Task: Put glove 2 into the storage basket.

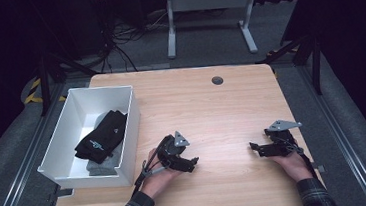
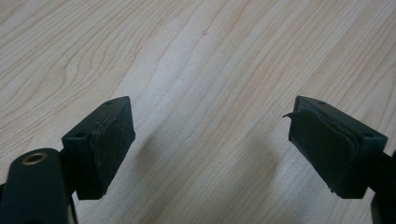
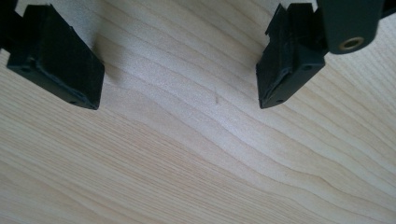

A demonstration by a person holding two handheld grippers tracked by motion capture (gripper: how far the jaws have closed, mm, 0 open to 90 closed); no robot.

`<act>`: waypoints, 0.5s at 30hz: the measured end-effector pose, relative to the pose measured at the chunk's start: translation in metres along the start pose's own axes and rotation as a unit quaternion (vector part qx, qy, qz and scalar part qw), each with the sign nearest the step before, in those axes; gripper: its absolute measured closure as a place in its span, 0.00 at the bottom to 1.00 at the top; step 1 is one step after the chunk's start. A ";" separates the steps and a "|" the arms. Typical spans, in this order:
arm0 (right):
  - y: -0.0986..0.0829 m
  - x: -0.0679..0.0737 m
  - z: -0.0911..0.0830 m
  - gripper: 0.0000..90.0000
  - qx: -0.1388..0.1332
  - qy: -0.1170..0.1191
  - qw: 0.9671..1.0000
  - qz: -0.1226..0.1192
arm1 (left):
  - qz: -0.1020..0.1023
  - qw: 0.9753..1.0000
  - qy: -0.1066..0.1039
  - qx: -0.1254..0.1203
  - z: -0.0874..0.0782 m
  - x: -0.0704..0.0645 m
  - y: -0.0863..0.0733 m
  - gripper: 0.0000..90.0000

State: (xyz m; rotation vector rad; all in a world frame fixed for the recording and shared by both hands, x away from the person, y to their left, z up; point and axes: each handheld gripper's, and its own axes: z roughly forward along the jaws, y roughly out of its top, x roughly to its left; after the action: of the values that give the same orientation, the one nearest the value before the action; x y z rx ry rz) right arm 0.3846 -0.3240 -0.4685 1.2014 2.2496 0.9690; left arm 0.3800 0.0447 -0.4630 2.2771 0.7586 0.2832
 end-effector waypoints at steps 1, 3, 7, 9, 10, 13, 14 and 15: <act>0.000 0.000 0.000 0.18 0.000 0.000 1.000 0.000 | 0.003 1.000 0.003 0.003 0.002 -0.001 -0.001 0.16; 0.000 0.000 0.000 0.18 0.000 0.000 1.000 -0.001 | 0.004 1.000 0.003 0.005 0.004 -0.003 -0.002 0.15; 0.000 0.000 0.000 0.18 0.000 0.001 1.000 -0.001 | 0.009 1.000 -0.006 0.006 0.009 -0.003 -0.004 0.11; 0.000 0.000 0.000 0.18 0.000 0.001 1.000 -0.001 | 0.011 1.000 -0.011 -0.003 0.011 -0.003 -0.006 0.08; 0.000 0.000 0.000 0.18 0.000 0.001 1.000 -0.001 | 0.013 1.000 -0.015 -0.003 0.011 -0.002 -0.007 0.06; 0.000 0.000 0.000 0.18 0.000 0.001 1.000 -0.001 | 0.015 1.000 -0.015 -0.004 0.012 -0.003 -0.007 0.05; 0.000 0.000 0.000 0.18 0.000 0.001 1.000 -0.001 | 0.016 1.000 -0.015 -0.004 0.012 -0.003 -0.007 0.05; 0.000 0.000 0.000 0.18 0.000 0.001 1.000 -0.001 | 0.015 1.000 -0.015 -0.004 0.012 -0.003 -0.007 0.05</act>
State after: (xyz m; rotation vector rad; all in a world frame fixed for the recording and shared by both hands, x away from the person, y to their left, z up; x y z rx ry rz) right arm 0.3845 -0.3238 -0.4685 1.1979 2.2527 0.9697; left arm 0.3795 0.0406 -0.4760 2.2824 0.7061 0.2648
